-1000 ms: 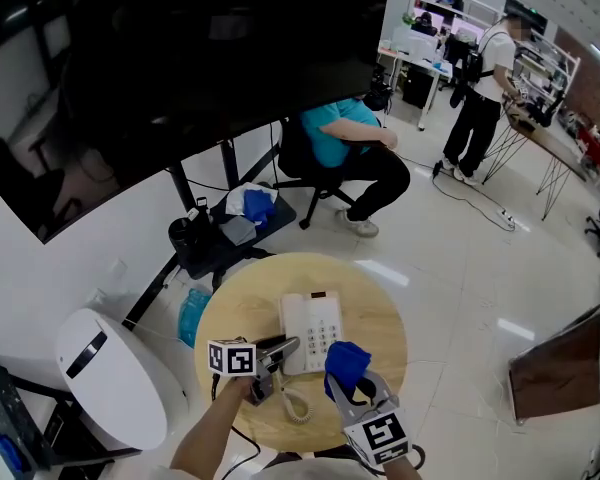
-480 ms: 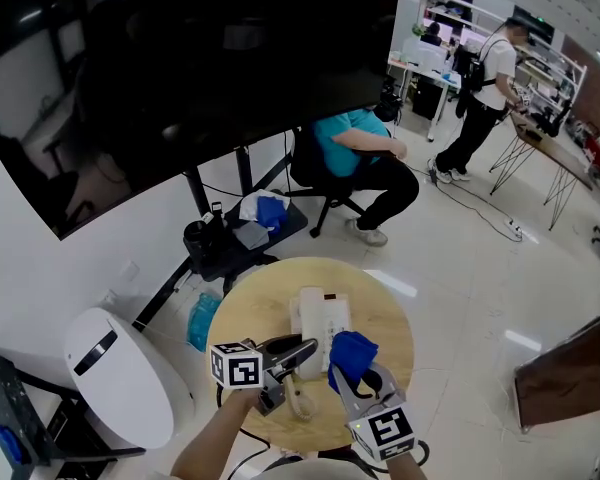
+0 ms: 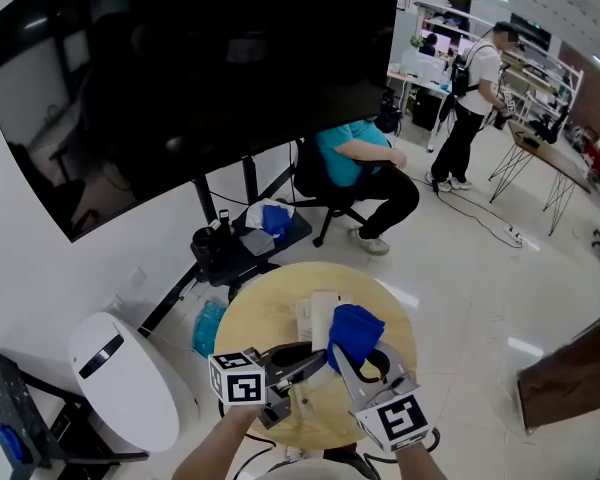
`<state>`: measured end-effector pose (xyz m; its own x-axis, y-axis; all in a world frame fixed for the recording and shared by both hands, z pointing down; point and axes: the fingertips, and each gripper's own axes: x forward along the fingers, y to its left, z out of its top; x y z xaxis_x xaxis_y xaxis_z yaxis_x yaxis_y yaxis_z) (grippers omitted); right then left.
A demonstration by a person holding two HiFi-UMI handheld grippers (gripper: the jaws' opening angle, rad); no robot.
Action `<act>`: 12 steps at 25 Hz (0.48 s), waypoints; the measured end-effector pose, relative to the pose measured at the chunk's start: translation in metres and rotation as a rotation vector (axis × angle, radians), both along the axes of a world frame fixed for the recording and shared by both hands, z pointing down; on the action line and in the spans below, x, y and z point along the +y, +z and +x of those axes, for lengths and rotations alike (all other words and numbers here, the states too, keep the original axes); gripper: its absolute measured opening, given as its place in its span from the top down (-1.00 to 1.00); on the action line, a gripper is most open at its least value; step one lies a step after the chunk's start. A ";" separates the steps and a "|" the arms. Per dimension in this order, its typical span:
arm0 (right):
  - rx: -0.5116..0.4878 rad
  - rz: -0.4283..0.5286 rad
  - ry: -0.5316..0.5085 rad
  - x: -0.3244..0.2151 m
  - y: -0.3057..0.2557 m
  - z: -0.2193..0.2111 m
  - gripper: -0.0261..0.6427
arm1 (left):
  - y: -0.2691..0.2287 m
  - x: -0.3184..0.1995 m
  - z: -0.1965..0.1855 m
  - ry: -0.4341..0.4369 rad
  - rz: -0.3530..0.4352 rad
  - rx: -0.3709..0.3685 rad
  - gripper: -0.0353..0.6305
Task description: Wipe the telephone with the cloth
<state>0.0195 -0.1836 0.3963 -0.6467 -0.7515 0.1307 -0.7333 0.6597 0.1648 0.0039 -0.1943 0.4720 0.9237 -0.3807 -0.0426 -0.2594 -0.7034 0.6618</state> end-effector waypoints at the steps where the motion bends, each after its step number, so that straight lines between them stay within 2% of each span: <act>1: 0.001 0.026 0.001 -0.002 -0.009 0.000 0.74 | -0.004 0.004 0.001 0.003 0.005 0.006 0.65; 4: -0.004 0.082 0.002 -0.008 -0.035 -0.003 0.74 | -0.014 0.016 0.005 0.011 0.014 0.023 0.65; 12: -0.028 0.199 0.026 -0.024 -0.077 -0.007 0.74 | -0.019 0.038 0.014 0.039 0.052 -0.006 0.65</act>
